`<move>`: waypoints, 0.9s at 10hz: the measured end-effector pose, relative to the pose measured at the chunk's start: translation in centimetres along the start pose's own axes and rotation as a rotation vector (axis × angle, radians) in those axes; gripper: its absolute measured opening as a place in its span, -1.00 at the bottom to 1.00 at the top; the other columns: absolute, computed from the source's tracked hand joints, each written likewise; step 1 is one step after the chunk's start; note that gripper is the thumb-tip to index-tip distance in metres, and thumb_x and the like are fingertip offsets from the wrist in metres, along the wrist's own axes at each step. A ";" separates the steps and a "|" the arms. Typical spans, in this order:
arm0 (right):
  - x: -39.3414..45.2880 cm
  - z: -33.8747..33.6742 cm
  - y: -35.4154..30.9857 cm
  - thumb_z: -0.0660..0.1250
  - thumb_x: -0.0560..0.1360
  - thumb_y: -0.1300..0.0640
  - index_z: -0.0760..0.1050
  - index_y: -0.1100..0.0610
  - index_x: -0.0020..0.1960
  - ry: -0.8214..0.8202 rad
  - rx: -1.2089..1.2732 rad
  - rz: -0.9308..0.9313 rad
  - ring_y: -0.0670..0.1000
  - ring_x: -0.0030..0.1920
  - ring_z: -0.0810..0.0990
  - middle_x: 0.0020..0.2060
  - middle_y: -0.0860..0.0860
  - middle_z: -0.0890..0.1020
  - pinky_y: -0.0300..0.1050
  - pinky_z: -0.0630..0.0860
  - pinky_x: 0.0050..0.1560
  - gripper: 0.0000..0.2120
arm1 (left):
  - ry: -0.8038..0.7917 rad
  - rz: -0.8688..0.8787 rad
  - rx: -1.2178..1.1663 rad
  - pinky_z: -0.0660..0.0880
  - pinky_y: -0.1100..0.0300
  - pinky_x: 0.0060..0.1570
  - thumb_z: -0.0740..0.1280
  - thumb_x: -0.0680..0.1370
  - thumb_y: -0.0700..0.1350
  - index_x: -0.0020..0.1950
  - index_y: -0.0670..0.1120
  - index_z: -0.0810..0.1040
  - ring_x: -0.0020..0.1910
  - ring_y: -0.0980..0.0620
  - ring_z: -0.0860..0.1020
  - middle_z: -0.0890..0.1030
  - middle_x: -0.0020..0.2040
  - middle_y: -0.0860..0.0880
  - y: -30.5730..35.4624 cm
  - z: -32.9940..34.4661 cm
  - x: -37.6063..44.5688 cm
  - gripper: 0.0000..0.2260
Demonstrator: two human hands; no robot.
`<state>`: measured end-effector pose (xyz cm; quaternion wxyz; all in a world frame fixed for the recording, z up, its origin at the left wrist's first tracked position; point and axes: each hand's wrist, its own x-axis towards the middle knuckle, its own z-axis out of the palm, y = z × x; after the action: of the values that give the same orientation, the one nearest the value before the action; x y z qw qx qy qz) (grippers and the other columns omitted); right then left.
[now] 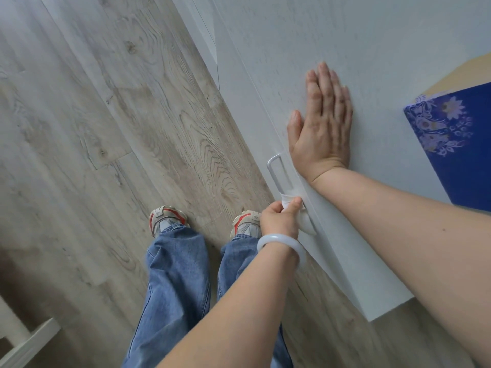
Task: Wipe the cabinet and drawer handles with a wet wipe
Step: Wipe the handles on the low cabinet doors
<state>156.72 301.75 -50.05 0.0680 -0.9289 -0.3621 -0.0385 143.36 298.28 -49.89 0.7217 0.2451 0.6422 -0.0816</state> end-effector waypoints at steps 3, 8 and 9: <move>0.0 0.1 0.0 0.10 0.50 0.01 0.20 0.20 0.51 0.002 0.001 0.002 0.09 0.51 0.17 0.51 0.11 0.21 0.07 0.07 0.50 -0.39 | -0.011 -0.080 -0.011 0.45 0.07 -0.08 0.41 0.15 -0.13 -0.48 -0.03 0.51 -0.20 -0.06 0.46 0.52 -0.25 -0.12 0.8 -0.1 1.7 -0.92; 0.0 0.0 0.0 0.11 0.49 0.01 0.21 0.21 0.51 -0.005 0.006 -0.001 0.10 0.51 0.17 0.51 0.13 0.22 0.08 0.08 0.50 -0.38 | -0.023 0.374 0.758 0.28 0.27 -0.47 0.35 0.47 -0.10 -0.35 -0.18 0.51 -0.44 0.01 0.34 0.41 -0.42 -0.05 7.9 -2.7 3.9 -0.76; 0.0 0.0 -0.1 0.11 0.50 0.01 0.20 0.20 0.51 -0.011 0.003 0.001 0.10 0.51 0.17 0.51 0.13 0.21 0.07 0.06 0.51 -0.38 | -0.023 0.424 0.708 0.29 0.26 -0.44 0.41 0.46 -0.07 -0.28 -0.18 0.56 -0.44 0.04 0.36 0.44 -0.40 -0.04 9.9 -3.2 4.4 -0.79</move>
<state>156.70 301.82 -50.00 0.0675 -0.9291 -0.3621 -0.0329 145.51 309.15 -51.83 0.6008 0.6042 0.5015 -0.1501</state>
